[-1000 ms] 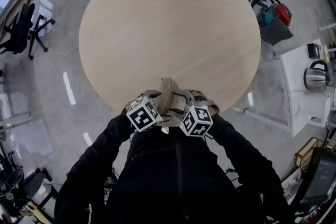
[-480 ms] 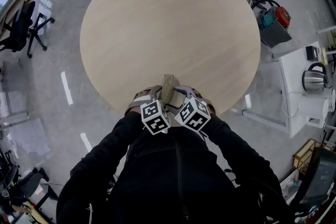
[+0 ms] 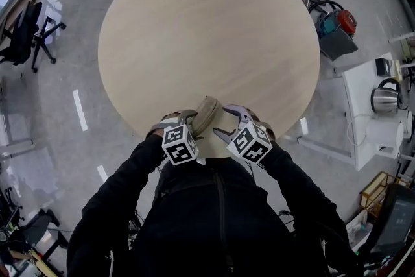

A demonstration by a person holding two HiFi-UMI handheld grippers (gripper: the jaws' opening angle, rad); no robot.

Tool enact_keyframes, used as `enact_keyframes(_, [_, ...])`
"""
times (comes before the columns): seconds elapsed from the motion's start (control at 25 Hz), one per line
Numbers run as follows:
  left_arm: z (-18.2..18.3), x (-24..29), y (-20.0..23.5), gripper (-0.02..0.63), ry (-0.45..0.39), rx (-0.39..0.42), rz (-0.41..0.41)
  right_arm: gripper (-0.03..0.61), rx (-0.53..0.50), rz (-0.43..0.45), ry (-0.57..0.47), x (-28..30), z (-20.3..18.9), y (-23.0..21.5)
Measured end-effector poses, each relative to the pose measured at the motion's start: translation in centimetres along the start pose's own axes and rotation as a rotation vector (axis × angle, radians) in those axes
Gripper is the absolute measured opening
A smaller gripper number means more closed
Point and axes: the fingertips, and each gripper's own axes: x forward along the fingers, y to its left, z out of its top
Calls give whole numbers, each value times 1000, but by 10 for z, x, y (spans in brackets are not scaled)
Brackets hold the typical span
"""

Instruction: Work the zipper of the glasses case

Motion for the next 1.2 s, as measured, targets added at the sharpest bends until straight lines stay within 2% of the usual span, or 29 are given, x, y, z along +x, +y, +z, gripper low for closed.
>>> enact_keyframes(0.08, [-7, -5, -8, 360, -6, 82, -93, 295, -276, -37, 35, -1, 0, 0])
enact_keyframes(0.16, [-14, -10, -17, 359, 1, 143, -191, 295, -566, -18, 60, 6, -1, 10])
enact_keyframes(0.2, [-17, -11, -20, 357, 7, 152, -234, 295, -661, 14, 63, 11, -3, 16])
enact_keyframes(0.28, [-20, -13, -23, 349, 23, 156, -295, 295, -746, 77, 58, 21, -6, 26])
enact_keyframes(0.36, [-21, -13, -24, 344, 44, 185, -316, 296, -738, 125, 55, 28, -7, 30])
enact_keyframes(0.56, [-26, -12, -28, 351, 79, 262, -315, 307, -620, 267, 97, 37, -13, 41])
enact_keyframes(0.68, [-22, -14, -22, 367, 63, 199, -267, 307, -569, 275, 113, 40, -8, 39])
enact_keyframes(0.8, [-5, -16, -15, 457, 35, 96, -191, 305, -520, 275, 121, 43, -2, 38])
enact_keyframes(0.92, [-8, 3, -16, 492, 127, 144, -108, 302, -452, 277, 122, 45, 4, 38])
enact_keyframes(1.0, [-17, 15, -8, 484, 172, 167, -31, 302, -409, 277, 126, 47, 8, 38])
enact_keyframes(1.04, [-22, 18, -3, 465, 177, 152, -1, 302, -392, 276, 127, 48, 9, 38])
enact_keyframes(1.08, [-26, 20, 0, 406, 172, 123, 14, 302, -380, 275, 125, 48, 10, 39])
enact_keyframes(1.12, [-28, 20, 1, 369, 159, 90, 11, 301, -372, 270, 119, 48, 11, 39])
enact_keyframes(1.2, [-29, 18, -1, 347, 122, 21, -23, 302, -343, 246, 76, 46, 15, 38])
